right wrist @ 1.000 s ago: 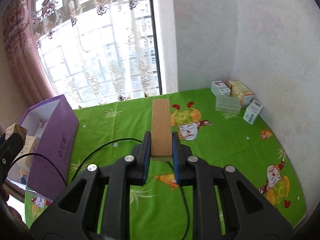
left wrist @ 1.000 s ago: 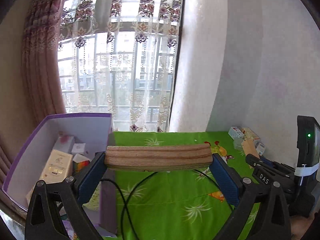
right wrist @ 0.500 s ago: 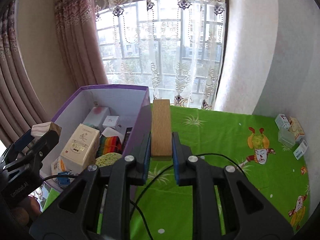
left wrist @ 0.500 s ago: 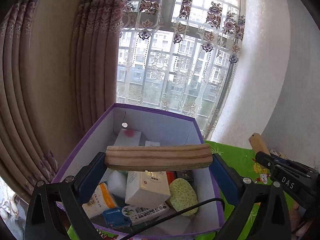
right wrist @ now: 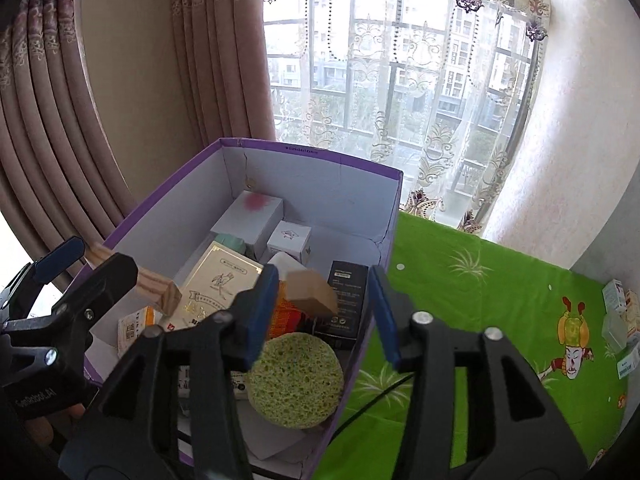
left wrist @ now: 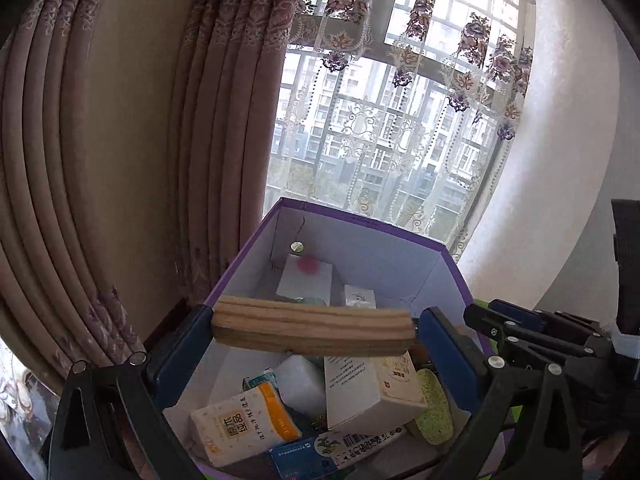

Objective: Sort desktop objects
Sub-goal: 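Carry both wooden blocks to the purple box and release them inside, then move both tools back to the remaining items and grasp the translucent green case with the left tool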

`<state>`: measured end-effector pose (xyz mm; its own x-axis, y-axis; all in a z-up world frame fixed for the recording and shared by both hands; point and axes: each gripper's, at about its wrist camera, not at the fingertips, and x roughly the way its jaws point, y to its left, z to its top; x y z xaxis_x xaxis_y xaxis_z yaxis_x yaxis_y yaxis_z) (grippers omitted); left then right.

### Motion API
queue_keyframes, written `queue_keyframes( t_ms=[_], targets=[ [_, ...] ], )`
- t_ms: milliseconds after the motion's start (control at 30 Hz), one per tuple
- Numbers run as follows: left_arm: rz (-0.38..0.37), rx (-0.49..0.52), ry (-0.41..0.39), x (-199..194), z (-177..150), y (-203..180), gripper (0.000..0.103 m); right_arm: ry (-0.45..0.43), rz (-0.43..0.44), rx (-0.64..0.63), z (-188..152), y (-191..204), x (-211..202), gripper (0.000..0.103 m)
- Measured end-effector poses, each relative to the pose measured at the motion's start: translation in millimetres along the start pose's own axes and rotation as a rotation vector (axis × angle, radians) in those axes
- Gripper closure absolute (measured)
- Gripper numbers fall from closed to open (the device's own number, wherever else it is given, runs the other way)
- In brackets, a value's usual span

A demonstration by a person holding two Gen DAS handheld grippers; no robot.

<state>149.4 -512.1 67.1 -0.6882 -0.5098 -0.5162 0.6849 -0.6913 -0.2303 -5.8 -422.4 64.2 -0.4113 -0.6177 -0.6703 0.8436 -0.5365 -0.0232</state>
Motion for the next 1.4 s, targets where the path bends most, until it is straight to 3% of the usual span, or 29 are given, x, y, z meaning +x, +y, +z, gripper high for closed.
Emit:
queue_keyframes(
  t_ms=[33, 167, 367, 667, 733, 800, 933, 1167, 1400],
  targets=[
    [-0.003, 0.007, 0.009, 2.3, -0.1, -0.8, 0.0, -0.012, 0.01, 0.0, -0.6, -0.8, -3.0, 0.03],
    [-0.01, 0.01, 0.018, 5.9, 0.5, -4.2, 0.0, -0.073, 0.0, -0.004, -5.2, -5.2, -18.2, 0.027],
    [-0.027, 0.011, 0.007, -0.1, -0.3, -8.6, 0.0, -0.159, -0.085, 0.086, -51.6, -51.2, -49.9, 0.018],
    [-0.087, 0.054, -0.036, -23.6, -0.6, -35.3, 0.0, -0.033, -0.302, 0.156, -139.3, -140.5, -53.4, 0.017],
    [-0.109, 0.062, -0.045, -28.9, -0.9, -41.4, 0.0, 0.004, -0.303, 0.195, -154.0, -158.7, -49.8, 0.017],
    [-0.123, 0.065, -0.051, -33.9, -1.1, -50.5, 0.0, 0.047, -0.245, 0.245, -168.8, -170.7, -48.7, 0.017],
    [-0.146, 0.098, -0.06, -42.7, -1.4, -69.3, 0.0, 0.011, -0.276, 0.224, -177.7, -166.9, -75.9, 0.017],
    [-0.215, 0.184, -0.063, -55.1, -4.5, -112.9, 0.0, 0.079, -0.345, 0.279, -233.3, -165.1, -125.6, 0.017],
    [-0.397, 0.317, -0.047, -50.4, -13.7, -188.3, 0.0, 0.013, -0.429, 0.389, -258.4, -196.3, -184.6, 0.017]
  ],
)
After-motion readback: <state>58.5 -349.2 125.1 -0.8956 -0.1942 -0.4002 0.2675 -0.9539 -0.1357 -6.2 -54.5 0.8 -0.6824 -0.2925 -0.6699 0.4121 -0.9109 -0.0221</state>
